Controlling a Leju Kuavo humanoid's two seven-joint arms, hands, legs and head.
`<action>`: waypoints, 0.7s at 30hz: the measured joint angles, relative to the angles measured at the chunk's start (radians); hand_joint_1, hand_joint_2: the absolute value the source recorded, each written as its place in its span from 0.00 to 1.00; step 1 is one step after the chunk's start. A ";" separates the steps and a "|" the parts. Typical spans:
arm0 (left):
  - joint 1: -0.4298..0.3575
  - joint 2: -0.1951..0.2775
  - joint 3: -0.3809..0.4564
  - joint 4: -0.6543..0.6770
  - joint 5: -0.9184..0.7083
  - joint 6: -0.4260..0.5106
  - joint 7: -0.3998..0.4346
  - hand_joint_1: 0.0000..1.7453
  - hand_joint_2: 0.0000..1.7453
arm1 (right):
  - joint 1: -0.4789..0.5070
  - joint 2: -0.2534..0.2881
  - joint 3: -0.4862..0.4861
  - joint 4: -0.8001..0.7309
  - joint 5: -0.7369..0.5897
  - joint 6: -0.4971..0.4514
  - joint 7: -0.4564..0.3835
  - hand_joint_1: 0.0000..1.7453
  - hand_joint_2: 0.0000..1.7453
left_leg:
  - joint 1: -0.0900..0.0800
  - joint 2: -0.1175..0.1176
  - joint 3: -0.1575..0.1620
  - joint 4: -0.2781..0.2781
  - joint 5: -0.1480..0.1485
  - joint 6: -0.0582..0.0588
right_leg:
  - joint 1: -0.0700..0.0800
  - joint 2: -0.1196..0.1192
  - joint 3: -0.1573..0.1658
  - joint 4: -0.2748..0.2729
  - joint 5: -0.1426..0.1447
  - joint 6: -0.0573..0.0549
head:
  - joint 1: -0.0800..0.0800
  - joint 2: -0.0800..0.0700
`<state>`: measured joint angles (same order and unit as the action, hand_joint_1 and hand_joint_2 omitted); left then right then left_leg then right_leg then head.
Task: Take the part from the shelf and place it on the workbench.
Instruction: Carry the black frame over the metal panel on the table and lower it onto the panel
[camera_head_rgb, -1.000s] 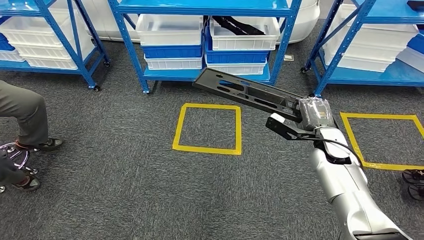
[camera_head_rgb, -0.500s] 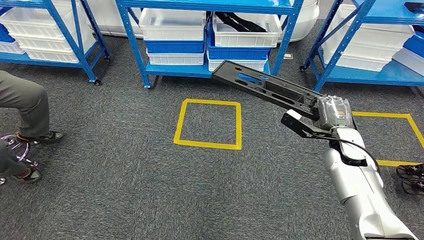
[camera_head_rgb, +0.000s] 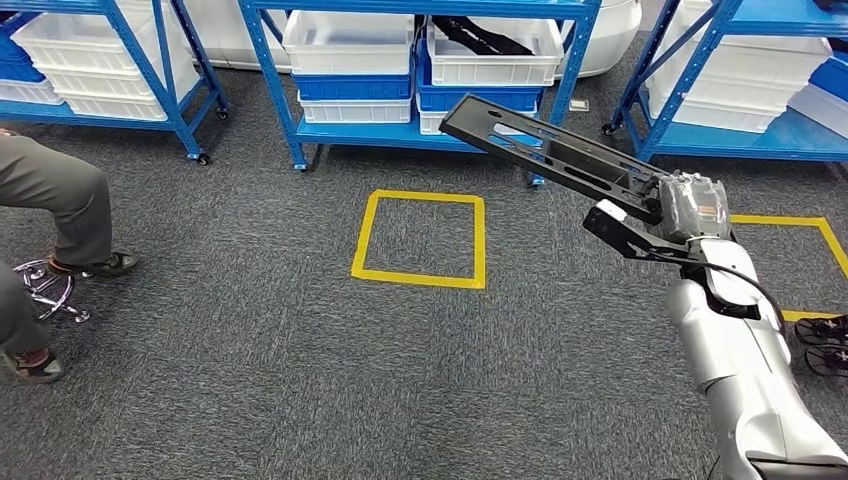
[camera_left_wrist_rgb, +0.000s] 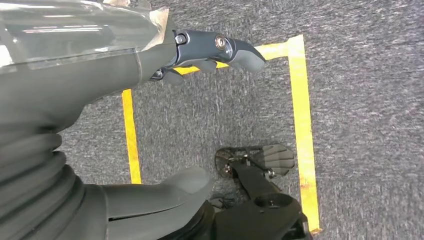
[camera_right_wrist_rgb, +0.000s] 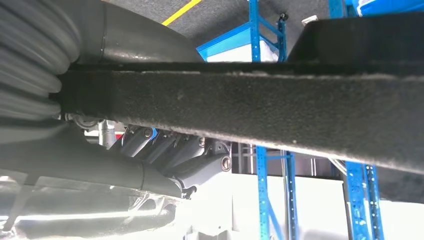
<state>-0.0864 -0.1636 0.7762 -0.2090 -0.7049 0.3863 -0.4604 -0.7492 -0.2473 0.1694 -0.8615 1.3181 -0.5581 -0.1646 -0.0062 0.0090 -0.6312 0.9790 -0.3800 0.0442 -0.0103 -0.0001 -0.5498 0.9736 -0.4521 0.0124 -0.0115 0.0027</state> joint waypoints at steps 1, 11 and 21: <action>0.000 0.000 0.002 0.000 0.002 0.000 -0.009 0.00 1.00 | 0.000 -0.002 -0.002 0.003 -0.005 -0.004 -0.002 1.00 1.00 | 0.002 0.000 -0.003 -0.002 0.002 0.005 | -0.001 0.000 -0.002 -0.001 0.004 -0.003 | -0.001 0.000; -0.016 -0.011 0.015 0.000 0.011 0.040 -0.097 0.00 1.00 | 0.034 -0.039 -0.052 -0.009 -0.091 -0.053 -0.060 1.00 1.00 | 0.011 0.000 -0.011 -0.010 0.027 -0.012 | 0.006 0.000 -0.014 -0.003 0.020 -0.015 | -0.003 0.000; -0.030 -0.019 0.020 0.000 -0.006 0.068 -0.113 0.00 1.00 | 0.112 -0.086 -0.097 -0.058 -0.094 -0.068 -0.057 1.00 1.00 | 0.035 0.027 0.012 -0.071 0.060 -0.003 | -0.026 -0.001 -0.135 0.251 -0.092 0.026 | 0.004 0.000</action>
<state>-0.1166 -0.1830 0.7965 -0.2090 -0.7104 0.4546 -0.5735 -0.6376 -0.3337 0.0723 -0.9199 1.2238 -0.6256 -0.2217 0.0287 0.0357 -0.6194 0.9075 -0.3199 0.0410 -0.0361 -0.0006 -0.6851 1.2242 -0.5439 0.0379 -0.0078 0.0027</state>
